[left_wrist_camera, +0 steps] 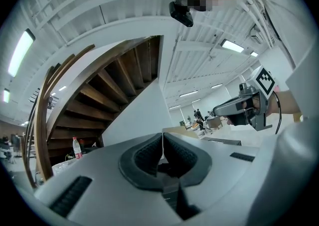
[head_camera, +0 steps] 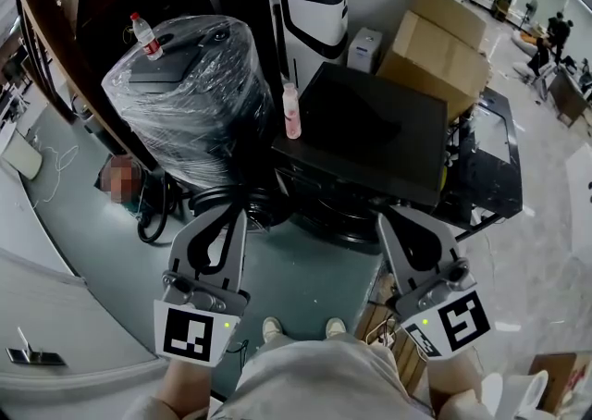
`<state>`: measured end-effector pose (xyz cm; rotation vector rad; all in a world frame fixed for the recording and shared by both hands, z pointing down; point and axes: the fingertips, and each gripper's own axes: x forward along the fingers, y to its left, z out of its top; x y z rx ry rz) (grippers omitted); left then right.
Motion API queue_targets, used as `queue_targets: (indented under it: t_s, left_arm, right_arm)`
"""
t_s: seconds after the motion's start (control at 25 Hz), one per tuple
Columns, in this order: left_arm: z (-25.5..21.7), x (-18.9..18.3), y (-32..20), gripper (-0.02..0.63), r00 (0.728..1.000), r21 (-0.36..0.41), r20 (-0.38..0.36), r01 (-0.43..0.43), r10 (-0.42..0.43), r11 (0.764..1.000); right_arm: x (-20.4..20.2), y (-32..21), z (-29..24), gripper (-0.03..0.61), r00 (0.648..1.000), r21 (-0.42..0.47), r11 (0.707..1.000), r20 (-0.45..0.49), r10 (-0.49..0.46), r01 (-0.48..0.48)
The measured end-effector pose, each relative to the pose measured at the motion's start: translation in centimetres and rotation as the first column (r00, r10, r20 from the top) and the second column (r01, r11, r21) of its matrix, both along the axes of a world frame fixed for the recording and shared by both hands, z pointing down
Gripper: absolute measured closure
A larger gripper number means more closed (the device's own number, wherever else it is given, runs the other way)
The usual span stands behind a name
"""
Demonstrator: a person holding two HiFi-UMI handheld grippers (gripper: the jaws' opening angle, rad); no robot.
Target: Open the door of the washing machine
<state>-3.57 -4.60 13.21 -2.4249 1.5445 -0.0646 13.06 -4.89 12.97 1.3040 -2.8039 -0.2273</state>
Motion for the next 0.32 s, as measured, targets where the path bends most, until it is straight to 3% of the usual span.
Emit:
queue_targets:
  t_s: [0.32]
  left_arm:
    - [0.50, 0.64, -0.33, 0.589, 1.000, -0.016, 0.008, -0.012, 0.012, 1.000]
  right_arm:
    - [0.39, -0.09, -0.01, 0.551, 1.000, -0.007, 1.000, 0.010, 0.003, -0.003]
